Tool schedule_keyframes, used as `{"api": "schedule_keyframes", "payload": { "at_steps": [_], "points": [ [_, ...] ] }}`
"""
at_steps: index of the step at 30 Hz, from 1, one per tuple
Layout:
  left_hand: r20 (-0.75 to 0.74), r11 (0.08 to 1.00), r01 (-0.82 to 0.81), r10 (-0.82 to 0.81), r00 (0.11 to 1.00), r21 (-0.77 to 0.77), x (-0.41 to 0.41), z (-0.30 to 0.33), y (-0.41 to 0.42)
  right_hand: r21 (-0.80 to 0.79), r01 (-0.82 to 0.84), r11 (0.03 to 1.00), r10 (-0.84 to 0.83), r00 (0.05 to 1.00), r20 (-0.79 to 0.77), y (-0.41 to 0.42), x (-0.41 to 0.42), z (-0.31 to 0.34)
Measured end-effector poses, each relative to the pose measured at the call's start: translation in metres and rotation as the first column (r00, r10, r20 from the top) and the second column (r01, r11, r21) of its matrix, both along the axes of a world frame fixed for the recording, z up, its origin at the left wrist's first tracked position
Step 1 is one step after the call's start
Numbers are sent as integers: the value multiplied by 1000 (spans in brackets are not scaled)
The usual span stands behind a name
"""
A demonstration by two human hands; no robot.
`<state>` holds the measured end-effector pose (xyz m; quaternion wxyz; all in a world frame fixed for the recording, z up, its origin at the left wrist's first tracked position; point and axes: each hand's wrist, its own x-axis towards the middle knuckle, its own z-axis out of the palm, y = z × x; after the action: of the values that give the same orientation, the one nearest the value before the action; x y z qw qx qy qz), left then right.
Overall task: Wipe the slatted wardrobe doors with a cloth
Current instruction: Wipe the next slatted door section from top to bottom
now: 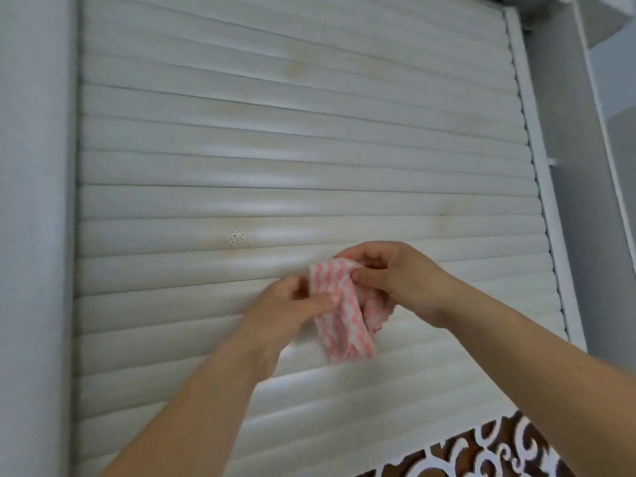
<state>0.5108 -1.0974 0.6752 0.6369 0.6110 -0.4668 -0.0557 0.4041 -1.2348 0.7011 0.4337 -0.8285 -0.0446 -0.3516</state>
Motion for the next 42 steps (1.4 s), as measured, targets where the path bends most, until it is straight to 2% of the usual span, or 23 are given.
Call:
{"api": "schedule_keyframes", "payload": {
  "at_steps": [6,10,16,18,19,23,25,26,27,29,30,31,33,36,37,39,42],
  "points": [
    [-18,984,-133,132,991,-117,0,46,1,-1,-40,999,39,982,187,-7,14,51],
    [-76,919,-260,248,966,-298,-3,90,3,-120,-31,992,67,951,302,2,23,78],
    [-108,878,-105,61,992,-468,-16,146,19,-174,-142,974,197,914,355,19,30,109],
    [-150,863,-66,-11,989,-501,-21,158,25,-225,-68,972,156,904,397,25,35,117],
    [-125,861,-54,-11,992,-506,-21,163,28,-250,-20,968,129,896,424,29,39,122],
    [35,871,-142,180,983,-470,-14,179,30,-246,47,968,102,824,557,39,50,142],
    [88,848,-218,295,952,-483,-3,188,38,-233,284,930,-53,730,682,41,56,155],
    [119,815,-295,401,908,-498,2,193,42,-178,435,882,-174,653,737,40,57,162],
    [169,763,-389,536,827,-517,9,197,49,-91,553,828,-297,569,767,39,58,168],
    [308,602,-565,789,532,-564,21,202,63,49,699,713,-483,441,756,33,61,178],
    [362,535,-616,845,393,-578,26,203,70,63,752,657,-545,415,729,31,66,181],
    [401,493,-652,866,300,-576,32,204,75,44,789,613,-575,408,709,32,72,183],
    [444,463,-698,866,228,-546,43,204,81,-47,814,579,-576,450,683,36,91,181],
    [426,520,-681,845,322,-517,54,199,86,-166,803,572,-498,502,708,50,127,171],
    [414,535,-664,840,351,-522,57,198,86,-182,811,556,-470,488,736,58,138,170],
    [388,548,-618,836,388,-563,66,197,89,-166,859,484,-429,398,811,79,155,170],
    [349,549,-554,832,432,-626,73,197,90,-220,860,461,-322,393,862,112,167,173]
  ]
}}
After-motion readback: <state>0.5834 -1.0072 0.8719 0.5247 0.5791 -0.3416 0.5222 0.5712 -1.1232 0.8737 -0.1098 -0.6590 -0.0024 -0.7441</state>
